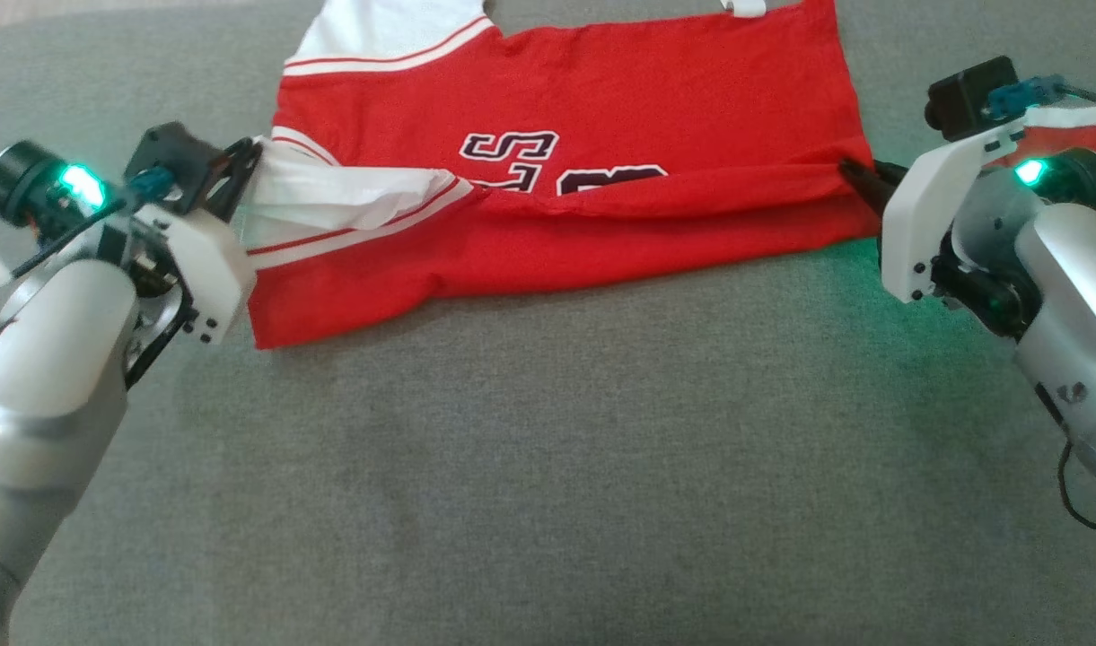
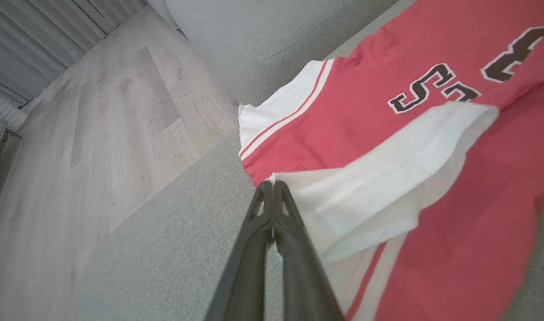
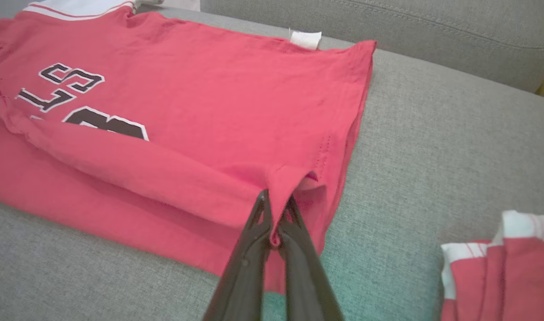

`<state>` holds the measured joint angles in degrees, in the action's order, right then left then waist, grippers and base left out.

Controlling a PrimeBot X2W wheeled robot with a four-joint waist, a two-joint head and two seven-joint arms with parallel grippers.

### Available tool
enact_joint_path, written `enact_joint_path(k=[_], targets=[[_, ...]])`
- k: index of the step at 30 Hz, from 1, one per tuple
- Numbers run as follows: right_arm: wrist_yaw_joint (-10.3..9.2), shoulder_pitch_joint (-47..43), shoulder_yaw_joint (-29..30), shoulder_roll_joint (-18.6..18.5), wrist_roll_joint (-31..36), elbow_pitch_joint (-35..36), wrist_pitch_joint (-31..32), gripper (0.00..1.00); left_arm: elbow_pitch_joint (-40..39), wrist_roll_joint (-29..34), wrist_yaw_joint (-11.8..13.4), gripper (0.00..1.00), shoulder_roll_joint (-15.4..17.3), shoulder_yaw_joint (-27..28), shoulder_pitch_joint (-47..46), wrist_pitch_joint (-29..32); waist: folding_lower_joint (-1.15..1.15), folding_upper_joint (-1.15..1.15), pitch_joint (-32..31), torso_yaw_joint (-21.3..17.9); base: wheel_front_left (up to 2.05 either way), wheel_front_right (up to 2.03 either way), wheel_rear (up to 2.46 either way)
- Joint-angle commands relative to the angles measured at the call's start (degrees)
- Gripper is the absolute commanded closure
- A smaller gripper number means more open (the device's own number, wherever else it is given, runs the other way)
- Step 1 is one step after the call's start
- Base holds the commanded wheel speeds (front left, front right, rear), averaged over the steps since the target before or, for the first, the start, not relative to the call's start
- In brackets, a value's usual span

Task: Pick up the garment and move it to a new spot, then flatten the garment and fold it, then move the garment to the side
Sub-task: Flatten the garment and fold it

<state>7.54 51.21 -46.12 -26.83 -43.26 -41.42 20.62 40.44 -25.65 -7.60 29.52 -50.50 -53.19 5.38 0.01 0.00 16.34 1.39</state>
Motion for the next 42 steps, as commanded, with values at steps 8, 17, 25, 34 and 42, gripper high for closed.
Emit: enact_joint_path(k=[8,17,25,34,42], targets=[[-0.05,1.50,-2.09,0.40,-0.68,0.07,-1.07,1.00,4.13,-2.64,0.12,1.00,1.51,-3.30,-5.00,-4.06,-0.01,0.00,-0.09,-1.01,0.00,0.00,0.00],[-0.05,4.19,-2.49,1.48,-1.02,-2.29,-2.11,1.00,9.29,-3.33,0.15,1.00,-0.07,-5.00,-9.58,-8.10,-0.01,0.00,1.23,-0.93,0.00,0.00,0.00],[-0.05,8.37,-0.59,5.47,0.94,-9.27,-7.24,0.00,16.22,-2.23,3.79,0.00,-4.56,-4.16,-14.64,-14.69,-0.01,0.00,3.09,-1.16,0.00,0.00,0.00],[-0.05,10.83,6.89,9.33,1.64,-17.68,-23.75,0.00,17.64,-5.94,9.19,0.00,-7.85,2.47,-15.55,-20.26,-0.01,0.00,1.19,-0.72,0.00,0.00,0.00],[-0.05,7.65,14.55,10.18,2.56,-18.86,-35.38,0.00,-3.52,-5.68,14.84,0.00,-7.00,17.52,-2.63,-20.36,-0.01,0.00,-4.03,0.28,0.00,0.00,0.00]])
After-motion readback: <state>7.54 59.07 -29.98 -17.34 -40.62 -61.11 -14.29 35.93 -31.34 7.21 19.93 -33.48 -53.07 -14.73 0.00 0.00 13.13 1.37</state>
